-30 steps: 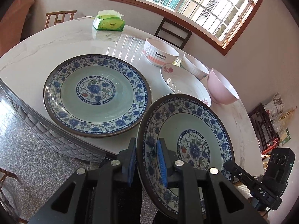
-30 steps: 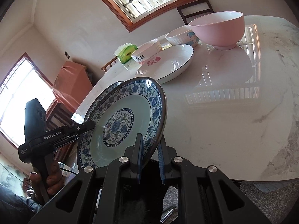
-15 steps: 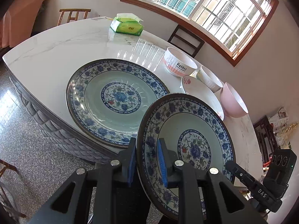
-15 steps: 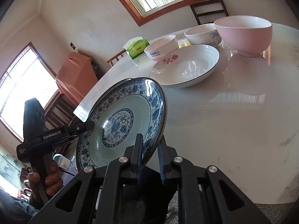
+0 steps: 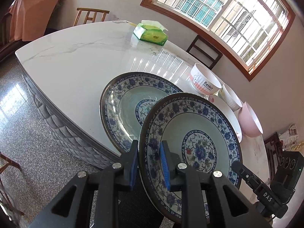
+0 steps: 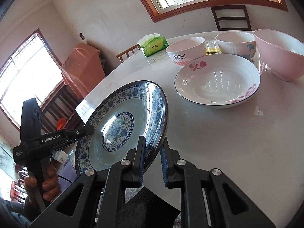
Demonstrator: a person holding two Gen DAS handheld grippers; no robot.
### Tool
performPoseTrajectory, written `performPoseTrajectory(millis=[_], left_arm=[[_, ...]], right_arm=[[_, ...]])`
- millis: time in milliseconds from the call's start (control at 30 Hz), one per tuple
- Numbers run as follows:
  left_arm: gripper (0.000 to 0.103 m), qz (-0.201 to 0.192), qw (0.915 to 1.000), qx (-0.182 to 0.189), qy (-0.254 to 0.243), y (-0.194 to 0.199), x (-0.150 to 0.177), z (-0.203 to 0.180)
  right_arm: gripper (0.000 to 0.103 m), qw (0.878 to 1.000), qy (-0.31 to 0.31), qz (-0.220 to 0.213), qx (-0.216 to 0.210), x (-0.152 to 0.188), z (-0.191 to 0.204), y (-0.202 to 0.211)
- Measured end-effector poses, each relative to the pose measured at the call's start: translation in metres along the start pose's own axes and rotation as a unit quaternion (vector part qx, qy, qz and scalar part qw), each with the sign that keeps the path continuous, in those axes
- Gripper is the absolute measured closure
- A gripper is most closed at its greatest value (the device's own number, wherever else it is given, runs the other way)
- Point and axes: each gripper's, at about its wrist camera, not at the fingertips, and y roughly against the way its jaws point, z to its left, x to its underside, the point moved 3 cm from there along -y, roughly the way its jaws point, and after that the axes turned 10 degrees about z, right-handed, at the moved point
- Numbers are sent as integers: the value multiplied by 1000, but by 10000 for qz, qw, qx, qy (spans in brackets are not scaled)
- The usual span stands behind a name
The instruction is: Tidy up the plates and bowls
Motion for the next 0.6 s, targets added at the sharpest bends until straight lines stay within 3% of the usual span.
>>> performPoseTrajectory(millis=[600], left_arm=[[82, -130, 9991, -66, 394, -10, -37, 35]], right_arm=[[86, 9986, 449, 10, 286, -42, 19, -42]])
